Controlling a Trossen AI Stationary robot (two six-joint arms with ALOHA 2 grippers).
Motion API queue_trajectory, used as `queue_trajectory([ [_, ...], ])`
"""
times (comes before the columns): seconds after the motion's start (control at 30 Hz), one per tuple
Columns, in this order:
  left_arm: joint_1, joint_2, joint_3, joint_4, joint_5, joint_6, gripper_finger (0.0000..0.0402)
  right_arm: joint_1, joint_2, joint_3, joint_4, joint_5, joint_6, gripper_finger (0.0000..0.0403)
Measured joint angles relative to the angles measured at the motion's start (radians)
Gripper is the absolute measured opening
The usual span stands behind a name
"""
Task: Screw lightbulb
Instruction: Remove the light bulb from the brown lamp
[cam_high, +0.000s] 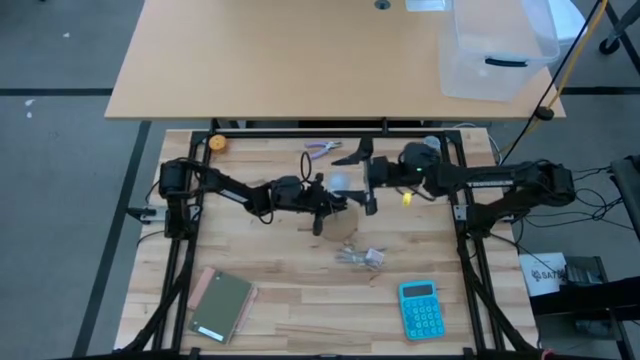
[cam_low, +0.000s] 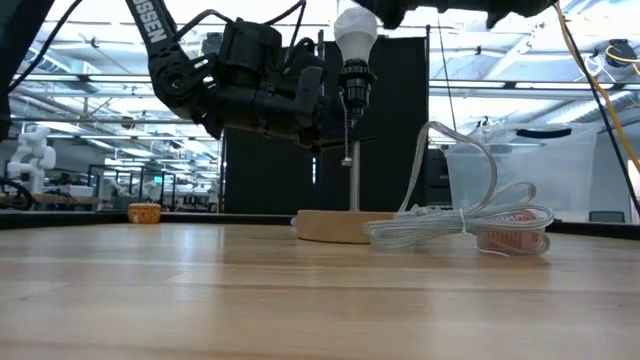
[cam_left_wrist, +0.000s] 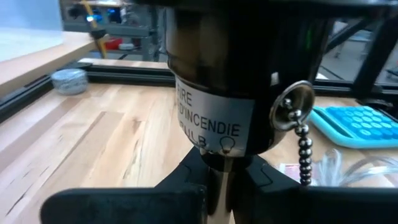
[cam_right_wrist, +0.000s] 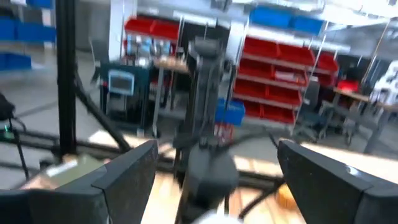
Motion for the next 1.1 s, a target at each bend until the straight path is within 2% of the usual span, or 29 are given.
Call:
queue_trajectory([
  [0.1, -0.001, 0.000, 0.001, 0.002, -0.083, -0.035, 0.0031, 0.007, -0.054, 0.000, -0.038, 0.049, 0.035, 0.0326],
  [0.37, -0.007, 0.000, 0.001, 0.002, -0.303, -0.070, 0.0031, 0.105, -0.049, 0.001, -0.115, 0.424, 0.056, 0.0321],
  [0.47, -0.007, 0.000, 0.001, 0.001, -0.342, -0.075, 0.0031, 0.141, -0.016, 0.001, -0.112, 0.559, 0.065, 0.0321],
  [0.63, -0.006, 0.000, 0.001, 0.000, -0.351, -0.086, 0.0031, 0.190, 0.044, 0.001, -0.106, 0.732, 0.056, 0.0320],
  [0.73, -0.006, 0.000, 0.000, 0.000, -0.351, -0.086, 0.0031, 0.198, 0.076, 0.001, -0.083, 0.760, 0.034, 0.0320],
  [0.87, -0.006, 0.000, 0.000, -0.001, -0.345, -0.085, 0.0031, 0.197, 0.106, 0.002, -0.029, 0.762, 0.007, 0.0320],
  [1.1, -0.004, 0.000, 0.000, -0.023, -0.310, -0.059, 0.0031, 0.176, 0.109, 0.002, -0.032, 0.745, -0.018, 0.0312],
])
